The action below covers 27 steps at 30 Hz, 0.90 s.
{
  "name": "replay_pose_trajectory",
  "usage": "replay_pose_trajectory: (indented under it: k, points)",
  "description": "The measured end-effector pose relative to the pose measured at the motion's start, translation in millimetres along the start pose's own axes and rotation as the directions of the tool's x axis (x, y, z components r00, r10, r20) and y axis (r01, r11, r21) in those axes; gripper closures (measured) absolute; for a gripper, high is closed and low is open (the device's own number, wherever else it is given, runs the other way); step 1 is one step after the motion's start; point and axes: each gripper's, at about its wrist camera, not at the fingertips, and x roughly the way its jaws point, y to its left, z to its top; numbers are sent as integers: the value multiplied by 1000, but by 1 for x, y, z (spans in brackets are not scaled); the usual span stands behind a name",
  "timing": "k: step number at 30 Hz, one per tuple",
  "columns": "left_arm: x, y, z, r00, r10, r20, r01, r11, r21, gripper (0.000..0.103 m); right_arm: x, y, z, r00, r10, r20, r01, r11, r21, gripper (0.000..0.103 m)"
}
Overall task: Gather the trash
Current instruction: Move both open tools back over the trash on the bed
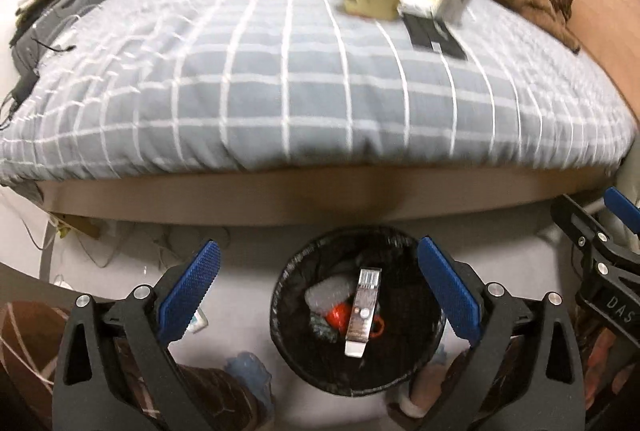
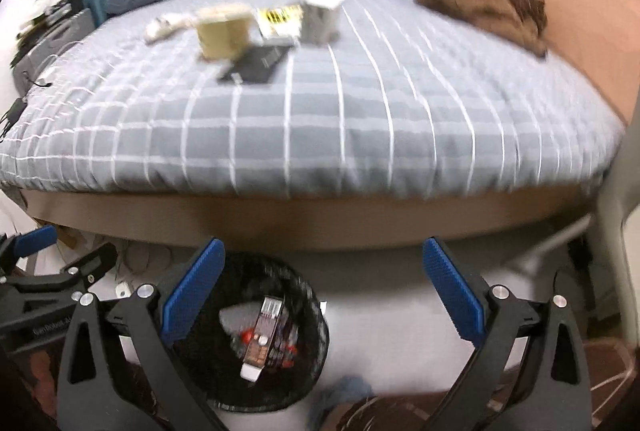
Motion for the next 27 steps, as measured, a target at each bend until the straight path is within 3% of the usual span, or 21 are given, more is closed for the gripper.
replay_pose_trajectory:
  k: [11, 27]
  points:
    - [-12, 23, 49, 995, 36, 97, -34, 999, -21, 6, 1, 23, 47, 994, 64, 85, -62, 998, -29, 8]
    - [15, 66, 126, 992, 53, 118, -42, 995, -91, 6, 39, 66, 112, 987, 112, 119, -104, 992, -77, 8]
